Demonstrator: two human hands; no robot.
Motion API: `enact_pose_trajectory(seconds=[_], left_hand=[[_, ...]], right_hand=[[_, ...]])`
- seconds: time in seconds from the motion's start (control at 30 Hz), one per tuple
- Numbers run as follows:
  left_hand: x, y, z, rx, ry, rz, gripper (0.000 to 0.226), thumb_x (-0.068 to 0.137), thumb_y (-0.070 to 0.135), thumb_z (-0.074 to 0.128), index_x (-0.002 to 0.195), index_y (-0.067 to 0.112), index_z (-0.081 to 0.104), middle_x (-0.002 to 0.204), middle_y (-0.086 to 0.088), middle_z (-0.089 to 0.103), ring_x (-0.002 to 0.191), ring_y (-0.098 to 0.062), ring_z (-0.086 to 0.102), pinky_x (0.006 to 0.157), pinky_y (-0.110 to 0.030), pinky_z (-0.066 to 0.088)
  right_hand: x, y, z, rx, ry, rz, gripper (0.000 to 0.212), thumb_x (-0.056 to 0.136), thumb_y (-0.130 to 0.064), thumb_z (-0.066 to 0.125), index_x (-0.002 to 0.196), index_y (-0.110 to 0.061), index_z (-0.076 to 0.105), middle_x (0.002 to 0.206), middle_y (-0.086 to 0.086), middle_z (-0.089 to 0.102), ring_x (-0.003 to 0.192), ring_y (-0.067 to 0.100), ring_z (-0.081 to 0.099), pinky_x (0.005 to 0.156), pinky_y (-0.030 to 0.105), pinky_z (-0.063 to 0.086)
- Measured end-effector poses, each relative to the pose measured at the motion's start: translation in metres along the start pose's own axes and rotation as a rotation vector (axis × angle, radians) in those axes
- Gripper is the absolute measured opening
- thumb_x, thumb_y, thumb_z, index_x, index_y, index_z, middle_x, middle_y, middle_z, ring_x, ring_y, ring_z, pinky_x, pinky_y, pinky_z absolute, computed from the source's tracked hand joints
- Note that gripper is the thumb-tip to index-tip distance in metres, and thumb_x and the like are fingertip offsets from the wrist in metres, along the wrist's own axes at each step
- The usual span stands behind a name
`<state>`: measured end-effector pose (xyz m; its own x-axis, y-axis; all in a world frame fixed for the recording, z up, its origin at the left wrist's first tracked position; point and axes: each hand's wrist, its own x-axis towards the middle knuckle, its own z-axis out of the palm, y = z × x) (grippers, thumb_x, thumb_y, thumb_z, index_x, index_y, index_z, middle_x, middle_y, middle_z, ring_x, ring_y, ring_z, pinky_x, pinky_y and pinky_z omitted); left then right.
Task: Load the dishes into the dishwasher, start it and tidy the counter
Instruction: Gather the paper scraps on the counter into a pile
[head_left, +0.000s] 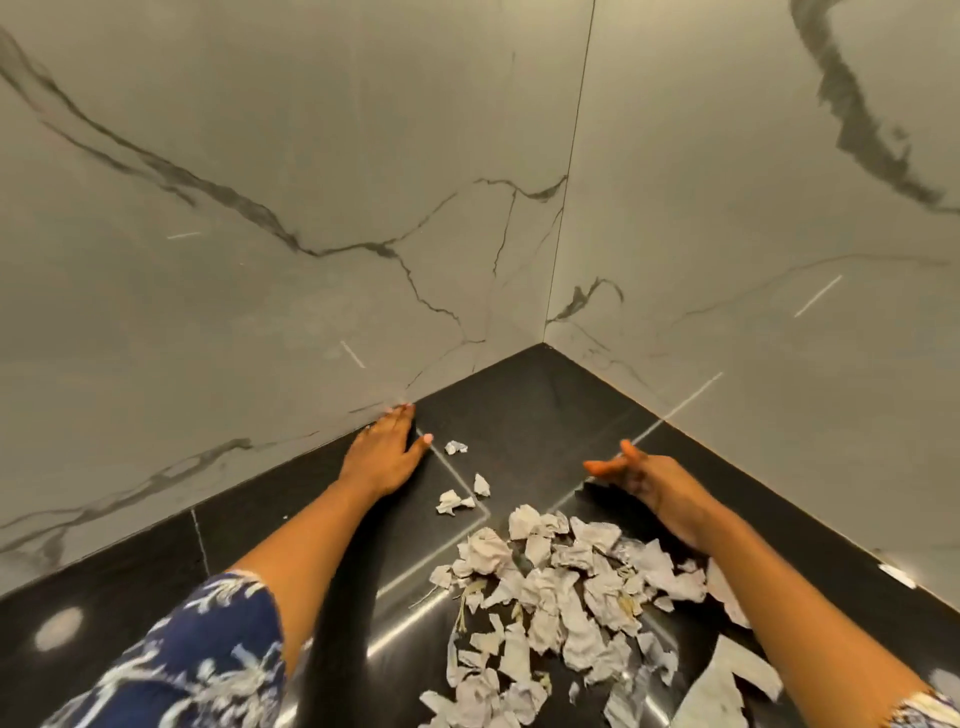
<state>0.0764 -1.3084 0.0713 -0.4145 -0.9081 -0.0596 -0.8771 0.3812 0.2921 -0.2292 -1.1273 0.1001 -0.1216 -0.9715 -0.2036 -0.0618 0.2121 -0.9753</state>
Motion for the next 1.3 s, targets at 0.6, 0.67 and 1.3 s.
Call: enact_pose_trajectory(seconds=[0.6,0.67,1.3], left_hand=[[-0.007,-0.028,0.01,-0.015,0.013,0.069,0.062,0.099,0.05,0.029,0.151,0.018,0.018,0.159,0.001,0.013,0.146,-0.014,0.009,0.119,-0.036,0.007],[-0.013,-0.025,0.008,-0.135,-0.036,0.184,0.057,0.099,0.047,0.032,0.149,0.02,0.024,0.157,0.005,0.017,0.145,-0.009,0.01,0.12,-0.036,0.006],[-0.148,-0.011,0.009,0.011,-0.059,0.196,0.081,0.086,0.07,0.015,0.152,0.022,0.015,0.159,0.002,0.01,0.146,-0.013,0.008,0.119,-0.041,0.007]], right_hand=[[0.017,0.025,-0.025,0.585,0.235,-0.069,0.038,0.095,-0.037,0.041,0.11,-0.008,0.061,0.115,0.014,0.066,0.111,0.025,0.061,0.087,0.04,0.053],[0.016,0.025,-0.022,0.551,0.238,-0.076,0.039,0.088,-0.039,0.05,0.109,-0.008,0.062,0.114,0.014,0.067,0.113,0.026,0.06,0.087,0.039,0.054],[-0.056,0.003,0.06,-1.138,-0.388,-0.001,0.06,0.094,-0.056,0.028,0.148,-0.032,0.015,0.157,-0.011,0.006,0.145,0.01,0.002,0.119,0.044,0.003]])
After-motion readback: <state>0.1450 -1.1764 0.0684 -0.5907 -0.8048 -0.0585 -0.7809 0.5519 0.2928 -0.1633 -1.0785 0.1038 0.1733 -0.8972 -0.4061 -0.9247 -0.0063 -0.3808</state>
